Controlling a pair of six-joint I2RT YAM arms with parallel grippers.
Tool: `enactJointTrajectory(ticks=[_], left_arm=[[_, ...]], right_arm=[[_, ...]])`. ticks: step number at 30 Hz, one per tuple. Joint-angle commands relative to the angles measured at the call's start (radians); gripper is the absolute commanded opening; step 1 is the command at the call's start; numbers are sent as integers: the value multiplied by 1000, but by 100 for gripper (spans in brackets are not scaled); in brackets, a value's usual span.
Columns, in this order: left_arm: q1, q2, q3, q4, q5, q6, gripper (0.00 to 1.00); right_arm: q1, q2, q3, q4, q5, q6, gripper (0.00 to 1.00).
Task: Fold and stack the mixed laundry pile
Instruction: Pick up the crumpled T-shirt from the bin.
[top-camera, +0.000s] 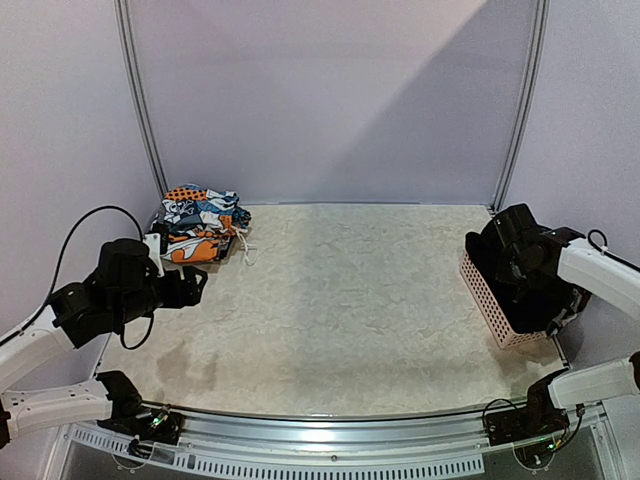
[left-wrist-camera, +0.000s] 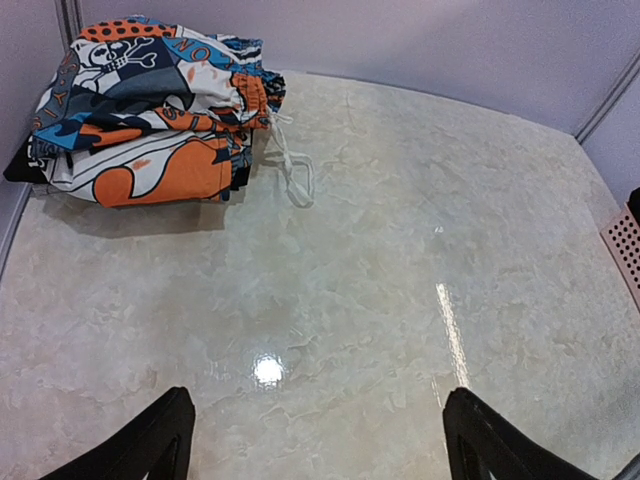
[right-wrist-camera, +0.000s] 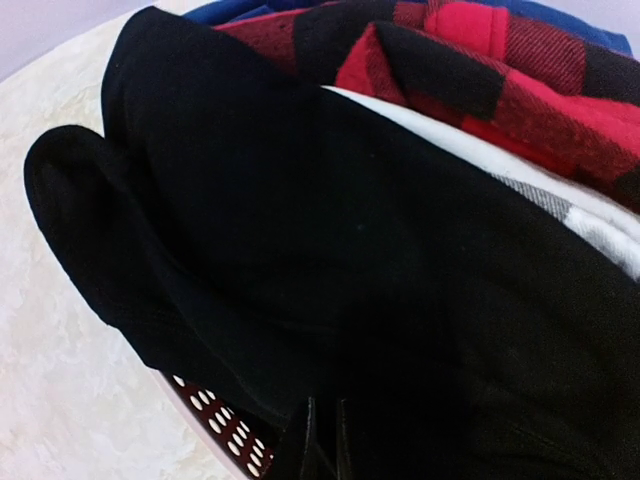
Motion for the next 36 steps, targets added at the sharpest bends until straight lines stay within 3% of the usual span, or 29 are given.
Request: enactJointTrajectory(ticks=[1,3,4,6,10,12,17,21,30,36], left_arm=[[-20,-6,-12,10,8,4,88],[-21,-10,-13,9,7,4,88],[-20,-11,-15,8,7,3,88],[-21,-12,-17,9,6,4,88],[-20,-12,-17,10,10,4,88],[-21,-17,-18,7,10,8,88],[-21,-33,-21,1,-9,16,88],[-20,-33,-21,1,-9,15,88],[-21,-4,-17,31,7,11,88],[-21,6,-13,41,12,14,88]], right_arm=[[-3,-28,-8,-7,39,-1,26],[-6,-27,-9,-12,62,7,71],[-11,-21,-9,-11,67,11,82],[-36,-7,-12,2,59,13,88],[-53,76,11,16,42,10,87],[-53,133,15,22,29,11,80],[-53,126,29,26,15,7,26],[-43,77,91,-43,27,4,3],[47,-27,272,-147,13,-38,0],[126,-68,385,-112,-155,-87,0]])
